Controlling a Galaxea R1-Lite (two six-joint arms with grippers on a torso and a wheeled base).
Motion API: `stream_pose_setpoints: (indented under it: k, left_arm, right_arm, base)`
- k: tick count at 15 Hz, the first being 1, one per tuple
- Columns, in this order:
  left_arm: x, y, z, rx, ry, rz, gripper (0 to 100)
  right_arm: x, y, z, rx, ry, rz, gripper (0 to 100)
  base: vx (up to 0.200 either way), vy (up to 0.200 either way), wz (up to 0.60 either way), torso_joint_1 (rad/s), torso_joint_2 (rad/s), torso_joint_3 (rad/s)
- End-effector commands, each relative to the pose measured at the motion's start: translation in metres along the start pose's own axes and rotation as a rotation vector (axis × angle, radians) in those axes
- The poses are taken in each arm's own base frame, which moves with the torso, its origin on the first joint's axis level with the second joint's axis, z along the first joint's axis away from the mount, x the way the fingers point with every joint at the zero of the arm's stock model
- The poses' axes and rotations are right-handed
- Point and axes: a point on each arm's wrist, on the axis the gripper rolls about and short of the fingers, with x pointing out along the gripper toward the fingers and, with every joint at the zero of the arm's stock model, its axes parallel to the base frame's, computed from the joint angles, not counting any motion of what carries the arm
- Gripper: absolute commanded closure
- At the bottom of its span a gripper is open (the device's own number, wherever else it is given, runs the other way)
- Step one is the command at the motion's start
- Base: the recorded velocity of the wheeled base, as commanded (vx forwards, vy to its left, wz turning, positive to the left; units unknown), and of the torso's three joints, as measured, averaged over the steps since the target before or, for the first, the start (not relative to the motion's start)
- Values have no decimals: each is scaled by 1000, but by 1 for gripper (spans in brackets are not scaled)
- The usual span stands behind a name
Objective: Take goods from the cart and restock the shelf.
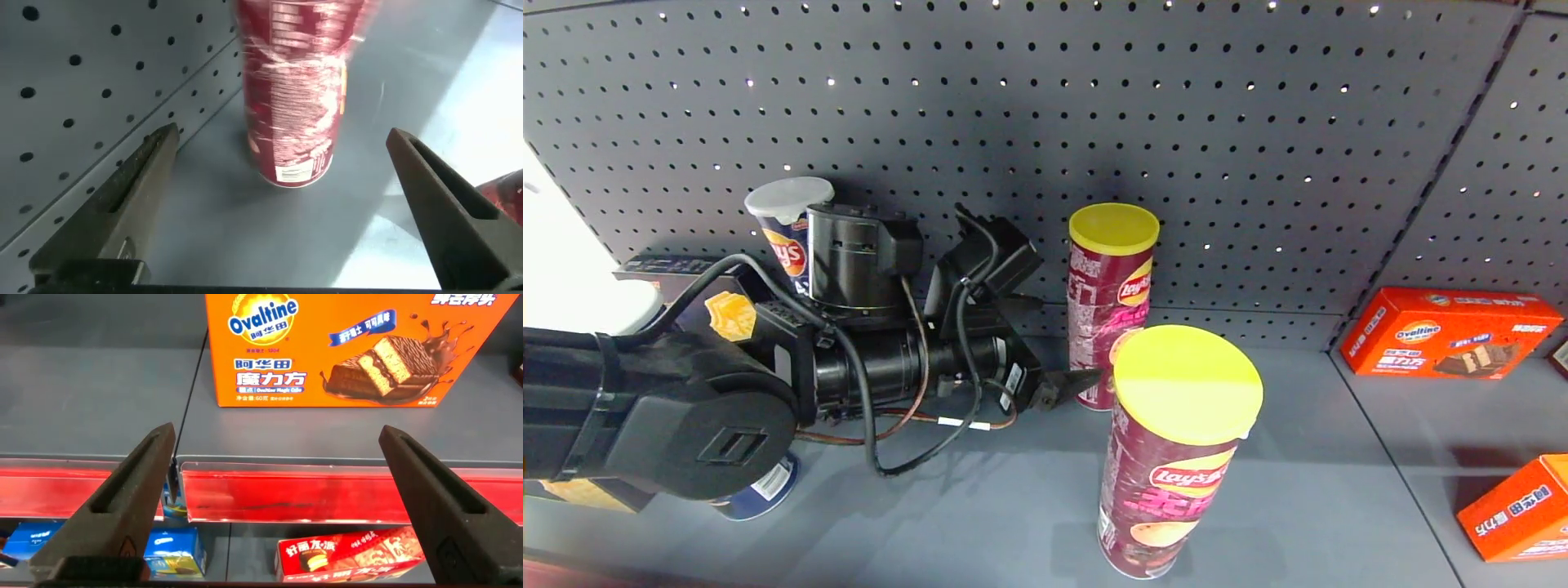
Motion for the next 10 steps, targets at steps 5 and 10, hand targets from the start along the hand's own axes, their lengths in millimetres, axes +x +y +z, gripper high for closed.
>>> stream_pose_setpoints:
  k: [5, 10]
  left_arm:
    - [12, 3, -8, 1, 16, 60, 0]
    - [17, 8, -11, -3, 30, 115, 0]
  right_arm:
    - [0, 0, 0, 0, 0, 0, 0]
    - [0, 0, 0, 0, 0, 0, 0]
  base:
    - [0, 0, 0, 0, 0, 0]
    - [0, 0, 0, 0, 0, 0]
